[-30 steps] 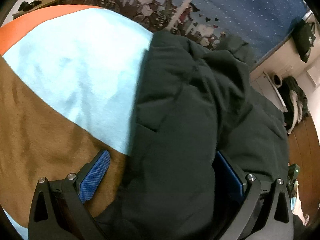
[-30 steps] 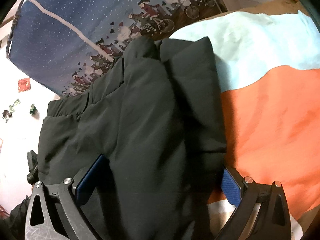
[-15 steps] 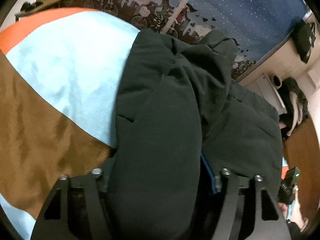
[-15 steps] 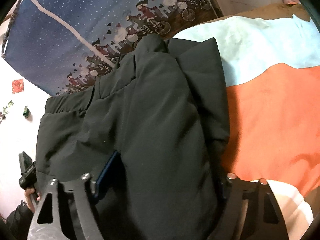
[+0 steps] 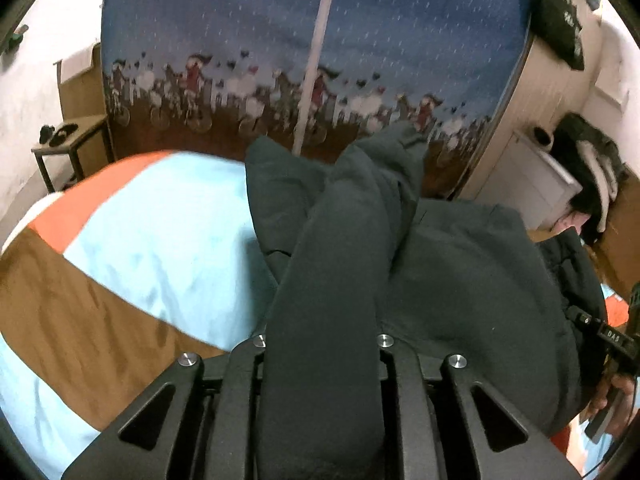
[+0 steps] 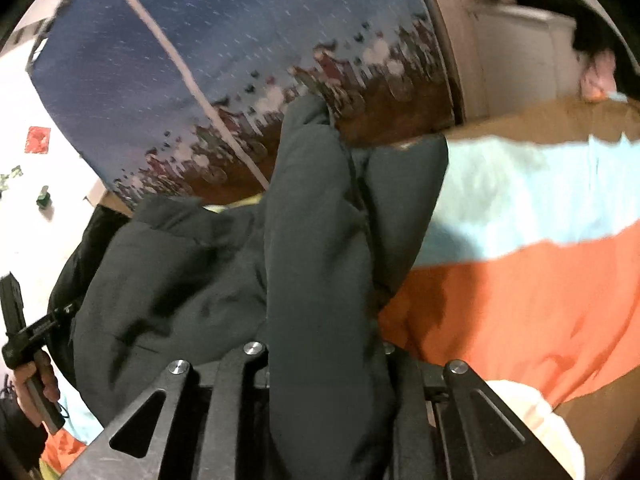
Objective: Fold large clothes
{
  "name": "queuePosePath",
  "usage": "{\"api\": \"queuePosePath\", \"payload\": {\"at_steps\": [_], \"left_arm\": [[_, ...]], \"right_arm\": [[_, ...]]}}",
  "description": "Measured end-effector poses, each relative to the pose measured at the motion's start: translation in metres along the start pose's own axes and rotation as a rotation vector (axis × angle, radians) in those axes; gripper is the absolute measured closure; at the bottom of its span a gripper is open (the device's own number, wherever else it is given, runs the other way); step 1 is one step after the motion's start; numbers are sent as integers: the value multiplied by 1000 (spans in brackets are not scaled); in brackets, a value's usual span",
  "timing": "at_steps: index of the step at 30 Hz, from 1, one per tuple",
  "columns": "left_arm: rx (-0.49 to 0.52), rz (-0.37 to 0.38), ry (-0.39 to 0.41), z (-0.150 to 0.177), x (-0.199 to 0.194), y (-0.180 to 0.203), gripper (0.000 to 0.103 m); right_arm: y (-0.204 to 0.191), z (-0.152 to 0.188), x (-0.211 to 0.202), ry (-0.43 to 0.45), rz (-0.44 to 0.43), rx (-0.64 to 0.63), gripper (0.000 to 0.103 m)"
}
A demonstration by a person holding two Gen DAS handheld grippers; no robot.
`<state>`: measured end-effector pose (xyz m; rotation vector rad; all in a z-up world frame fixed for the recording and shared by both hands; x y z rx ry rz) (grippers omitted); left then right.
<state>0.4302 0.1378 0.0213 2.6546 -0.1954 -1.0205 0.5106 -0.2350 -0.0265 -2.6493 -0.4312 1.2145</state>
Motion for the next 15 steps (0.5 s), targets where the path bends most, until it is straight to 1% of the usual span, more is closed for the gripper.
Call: {"api": "queuePosePath", "payload": {"at_steps": [3,8,12,15], "left_arm": [[31,2,37,-4,-17,9,90],[29,12,65,-8,-42,9,90],[23,3,63,1,-56,3,90],[28,-12,44,15,-61,-3,90]], "right_arm": [[-14,-6,-16,43,-15,-21,83],[-32,-5,-36,81,-38,-65,84],[-45,-1,-47,95,-54,-92,84],[-53,7,-49,93,-53,-115,84]]}}
Point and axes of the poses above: each gripper's, at about its wrist camera, not at the fingertips, and x roughly the way its jaws point, y to its right, z to its underside, the point moved 4 cm from there along x, roughly the way its jaws point, and after that the axes turned 11 degrees about z, right-handed, at the moved point
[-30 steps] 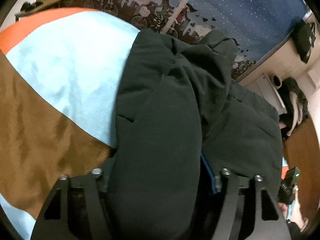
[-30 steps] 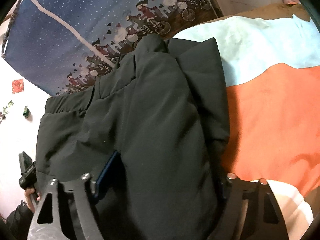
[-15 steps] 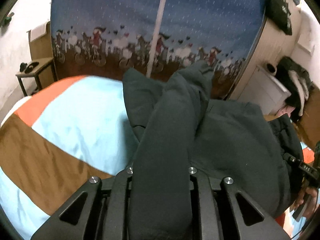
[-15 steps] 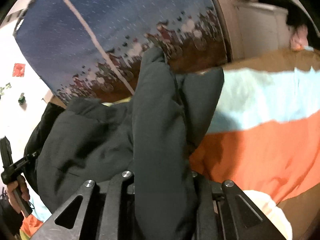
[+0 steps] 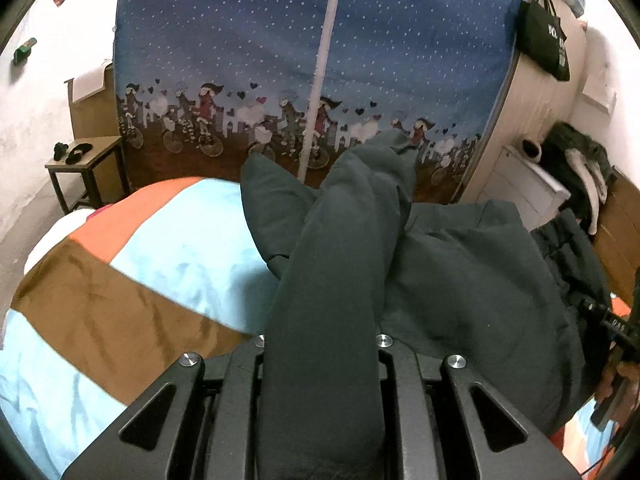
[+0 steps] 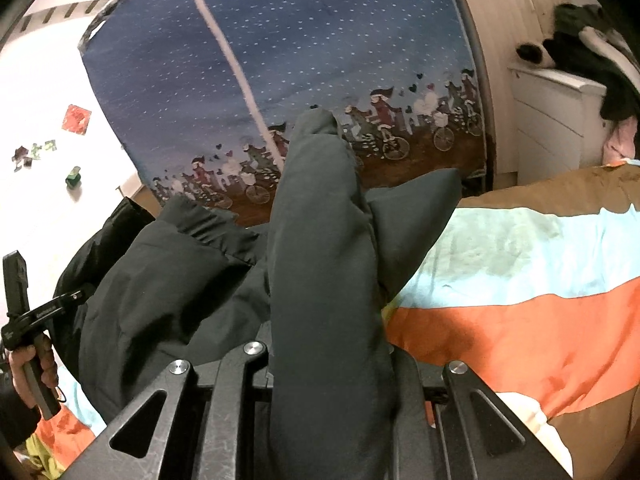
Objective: Fold large clothes
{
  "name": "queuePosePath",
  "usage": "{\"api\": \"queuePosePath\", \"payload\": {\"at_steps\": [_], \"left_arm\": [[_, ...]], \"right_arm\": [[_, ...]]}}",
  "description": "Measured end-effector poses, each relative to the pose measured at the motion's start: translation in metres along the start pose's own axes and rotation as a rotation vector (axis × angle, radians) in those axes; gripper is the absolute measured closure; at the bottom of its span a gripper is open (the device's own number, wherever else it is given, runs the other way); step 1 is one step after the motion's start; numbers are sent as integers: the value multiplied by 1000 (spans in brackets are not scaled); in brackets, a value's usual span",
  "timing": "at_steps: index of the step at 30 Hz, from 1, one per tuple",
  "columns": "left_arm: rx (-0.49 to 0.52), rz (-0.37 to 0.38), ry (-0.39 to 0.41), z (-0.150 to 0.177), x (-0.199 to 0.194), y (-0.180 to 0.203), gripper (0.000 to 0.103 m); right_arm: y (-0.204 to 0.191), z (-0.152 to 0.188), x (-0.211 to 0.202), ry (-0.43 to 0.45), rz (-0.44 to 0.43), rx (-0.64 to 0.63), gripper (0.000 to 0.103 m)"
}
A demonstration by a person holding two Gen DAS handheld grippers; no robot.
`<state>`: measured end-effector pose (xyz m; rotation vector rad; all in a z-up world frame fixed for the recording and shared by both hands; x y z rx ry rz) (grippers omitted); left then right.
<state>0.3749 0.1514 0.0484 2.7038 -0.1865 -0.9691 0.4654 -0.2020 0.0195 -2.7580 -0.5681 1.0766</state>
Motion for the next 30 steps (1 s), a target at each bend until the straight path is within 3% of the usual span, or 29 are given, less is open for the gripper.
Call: {"api": "queuePosePath", "payload": {"at_steps": [8,14,16,20,22,26,30], "left_arm": [[-43,-53,-97,51,33,-24,89],[-137,-83,-157,65,42,-44,79],[-171,-88,-174,69,43,-49,71],[-232,-141,-188,74,39,-60,60],[-257,-179,-182,74,34,-63,56],[-238,-237,-125,70,17,-56,41],[-195,-256,-69,65,-1,-38,39]], "right_arm": [[5,40,34,-108,96,-20,83],[25,56,53,-203,169,32,70],[30,64,56,-251,204,40,60],[32,65,50,-263,228,23,45],[29,64,44,-254,231,20,20],[16,60,30,-205,237,-27,12],[5,60,14,-163,237,-49,5]]}}
Point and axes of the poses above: each gripper's, at about its wrist camera, not at the fingertips, and x roughly the way its jaws point, y to its right, z to its underside, the point moved 4 cm from there along x, roughly the way its jaws point, and after that the axes turned 11 degrees about z, right-handed, at the moved point
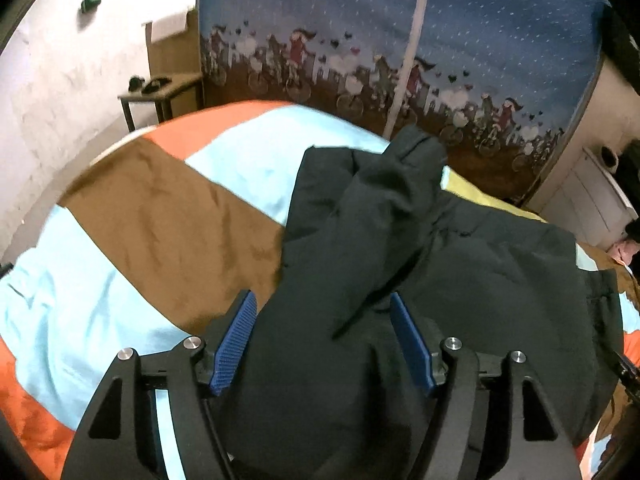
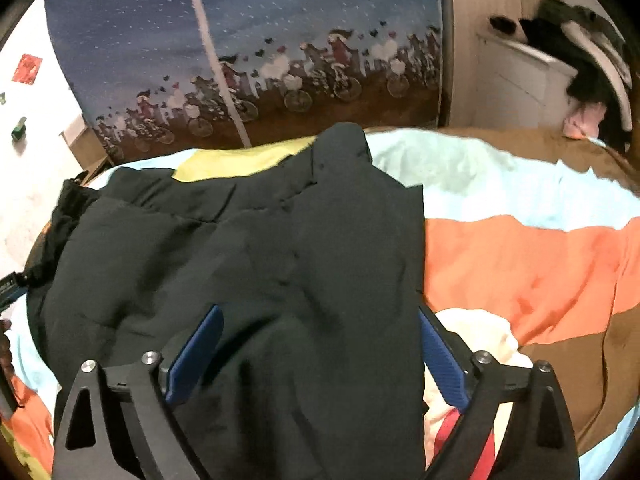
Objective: Fold large clothes
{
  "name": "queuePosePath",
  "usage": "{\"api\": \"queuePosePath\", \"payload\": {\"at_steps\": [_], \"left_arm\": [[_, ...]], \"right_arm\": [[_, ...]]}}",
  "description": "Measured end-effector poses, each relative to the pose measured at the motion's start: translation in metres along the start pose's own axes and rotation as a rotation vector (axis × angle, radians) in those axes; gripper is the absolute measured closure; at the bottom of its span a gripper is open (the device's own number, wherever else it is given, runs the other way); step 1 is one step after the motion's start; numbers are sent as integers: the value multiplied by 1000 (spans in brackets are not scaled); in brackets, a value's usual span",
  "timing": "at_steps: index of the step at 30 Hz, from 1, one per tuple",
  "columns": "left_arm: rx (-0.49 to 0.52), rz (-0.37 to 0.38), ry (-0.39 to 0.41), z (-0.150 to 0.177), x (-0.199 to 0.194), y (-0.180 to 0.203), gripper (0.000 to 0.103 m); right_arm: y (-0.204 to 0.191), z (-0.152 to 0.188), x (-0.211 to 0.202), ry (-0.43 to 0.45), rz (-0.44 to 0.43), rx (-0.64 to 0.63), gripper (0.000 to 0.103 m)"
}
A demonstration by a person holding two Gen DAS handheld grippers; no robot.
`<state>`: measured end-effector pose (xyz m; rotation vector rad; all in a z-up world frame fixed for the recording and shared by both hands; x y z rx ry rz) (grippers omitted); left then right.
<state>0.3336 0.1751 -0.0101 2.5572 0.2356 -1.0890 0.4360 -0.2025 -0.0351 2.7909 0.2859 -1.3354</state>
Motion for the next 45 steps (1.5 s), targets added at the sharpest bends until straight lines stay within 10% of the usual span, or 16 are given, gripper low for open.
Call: {"api": "queuePosePath", "payload": {"at_steps": [4,20,45], "left_arm": [[55,-15,61,6,-19,20,14],[186,75,237,39,-88,87,8],[364,104,341,125,-146,105,6]], "right_arm": [[-4,-1,-15,30,4,29,0],[-46,10,-118,274,-73,-42,0],[-52,95,-175,375,-84,16,0]]}}
Point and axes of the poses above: each gripper's, at about its wrist camera, not at the fingertips, and x roughly the way its jaws point, y to its right, z to its underside, the point moved 4 cm from there along x, roughly the way its jaws point, and after that the axes turned 11 degrees about z, right-handed, at the moved point
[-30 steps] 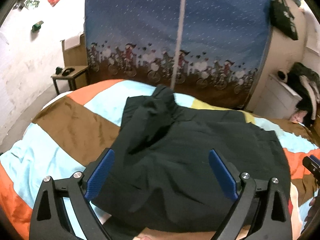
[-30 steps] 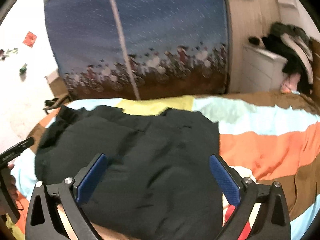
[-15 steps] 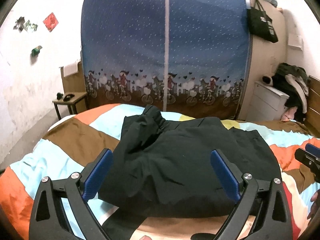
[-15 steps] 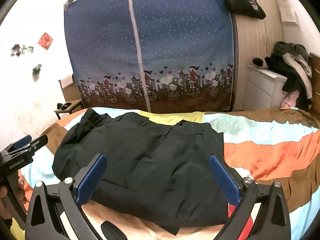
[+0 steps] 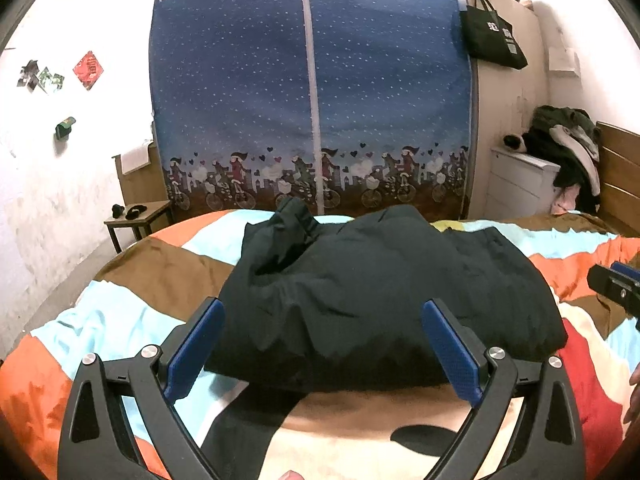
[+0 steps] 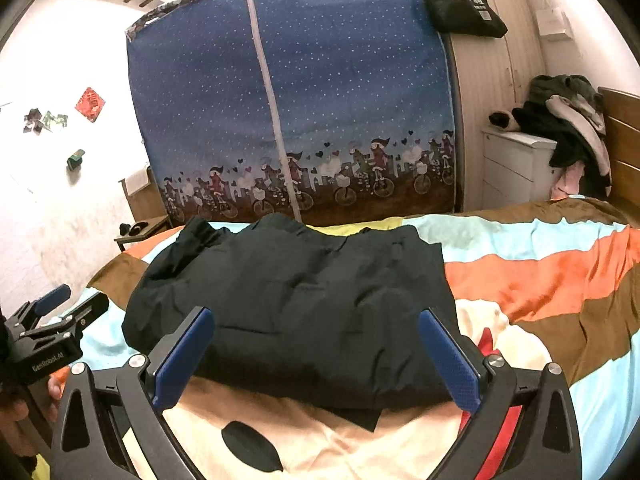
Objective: Fold large clothes
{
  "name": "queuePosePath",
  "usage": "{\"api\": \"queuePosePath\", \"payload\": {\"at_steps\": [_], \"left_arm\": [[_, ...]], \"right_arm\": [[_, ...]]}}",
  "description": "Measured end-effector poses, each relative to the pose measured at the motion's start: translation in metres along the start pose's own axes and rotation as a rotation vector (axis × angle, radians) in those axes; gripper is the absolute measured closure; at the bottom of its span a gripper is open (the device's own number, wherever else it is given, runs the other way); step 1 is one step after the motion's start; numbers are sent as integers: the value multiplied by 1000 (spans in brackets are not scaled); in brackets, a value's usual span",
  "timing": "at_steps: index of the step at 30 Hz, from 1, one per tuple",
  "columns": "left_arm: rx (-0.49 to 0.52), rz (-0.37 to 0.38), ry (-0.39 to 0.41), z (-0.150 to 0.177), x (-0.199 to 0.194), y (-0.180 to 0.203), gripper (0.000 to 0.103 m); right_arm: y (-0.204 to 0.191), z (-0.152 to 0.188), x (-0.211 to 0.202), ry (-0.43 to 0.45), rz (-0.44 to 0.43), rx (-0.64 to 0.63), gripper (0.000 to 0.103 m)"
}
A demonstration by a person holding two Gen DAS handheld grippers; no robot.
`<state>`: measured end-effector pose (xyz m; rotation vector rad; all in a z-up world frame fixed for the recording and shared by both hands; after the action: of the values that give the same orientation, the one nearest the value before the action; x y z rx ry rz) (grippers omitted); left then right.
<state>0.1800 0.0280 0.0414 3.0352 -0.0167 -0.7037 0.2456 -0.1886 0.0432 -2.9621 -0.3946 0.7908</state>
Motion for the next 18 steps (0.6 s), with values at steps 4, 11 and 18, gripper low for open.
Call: {"api": "queuePosePath", "payload": {"at_steps": [4,11,18], "left_arm": [[-3,3,-4,9,-3,3,6],[23,-5,8,25,-9,6,6],[35,-5,-15,45,-13,6,6]], "right_arm": [[-2,8,-6,-5,-1,0,0],[-13,30,-13,-14,6,-40,0],[-19,47,-17,-32,5,-51,0]]}}
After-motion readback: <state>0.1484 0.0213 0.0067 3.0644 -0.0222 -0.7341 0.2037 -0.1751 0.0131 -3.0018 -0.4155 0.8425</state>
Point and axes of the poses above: each gripper's, at about its wrist camera, not at the fingertips, and x roughly the way its jaws point, y to its right, z to its underside, the point moved 4 cm from there along x, roughly the way its jaws point, and after that the axes turned 11 degrees about z, right-handed, at the moved point
